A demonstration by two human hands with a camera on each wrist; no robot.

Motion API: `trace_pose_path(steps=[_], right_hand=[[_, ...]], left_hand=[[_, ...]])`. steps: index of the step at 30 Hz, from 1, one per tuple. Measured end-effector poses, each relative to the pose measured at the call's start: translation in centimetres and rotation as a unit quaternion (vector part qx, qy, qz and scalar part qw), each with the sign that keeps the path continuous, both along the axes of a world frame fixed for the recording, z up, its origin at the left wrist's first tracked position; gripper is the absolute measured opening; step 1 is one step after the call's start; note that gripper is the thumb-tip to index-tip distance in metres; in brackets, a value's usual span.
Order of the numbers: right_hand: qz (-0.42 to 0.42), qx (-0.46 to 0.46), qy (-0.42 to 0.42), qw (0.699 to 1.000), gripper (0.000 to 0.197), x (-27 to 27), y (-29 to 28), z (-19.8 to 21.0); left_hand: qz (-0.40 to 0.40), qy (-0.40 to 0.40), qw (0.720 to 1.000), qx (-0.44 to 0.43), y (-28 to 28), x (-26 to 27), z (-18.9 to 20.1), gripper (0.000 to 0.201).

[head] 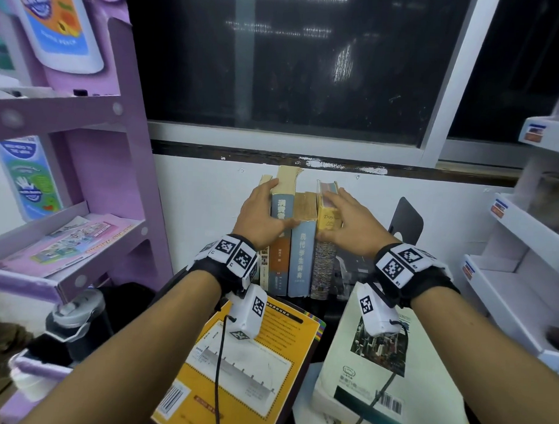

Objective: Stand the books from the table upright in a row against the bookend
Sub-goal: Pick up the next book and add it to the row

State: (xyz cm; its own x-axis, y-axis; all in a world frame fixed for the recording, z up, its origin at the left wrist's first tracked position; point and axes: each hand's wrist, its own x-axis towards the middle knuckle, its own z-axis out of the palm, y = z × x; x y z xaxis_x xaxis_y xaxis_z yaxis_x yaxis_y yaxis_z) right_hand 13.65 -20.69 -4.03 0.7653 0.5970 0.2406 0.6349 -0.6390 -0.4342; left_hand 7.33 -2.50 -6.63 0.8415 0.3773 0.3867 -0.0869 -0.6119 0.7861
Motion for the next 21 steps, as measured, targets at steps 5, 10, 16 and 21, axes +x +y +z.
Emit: trace_pose_path(steps=[5, 10, 16, 21], right_hand=[[0.013, -0.005, -0.009, 1.0, 0.085, -1.7, -1.2, 0.8], [0.005, -0.007, -0.002, 1.0, 0.08, -3.6, -2.0, 1.4], [0.007, 0.004, 0.006, 1.0, 0.079, -6.2, -2.4, 1.4], [0.017, -0.013, 0.016, 1.0, 0.079, -8.6, -2.7, 1.1]], left_hand=[[-0.018, 0.022, 0.999, -0.034, 0.1, -1.2, 1.1, 0.081], [-0.025, 0.033, 0.999, -0.017, -0.5, -3.3, 1.6, 0.078], [-0.024, 0.051, 0.998, 0.014, -1.3, -6.4, 2.0, 0.075], [-0.042, 0.093, 0.994, 0.031, -1.7, -9.5, 1.8, 0.074]])
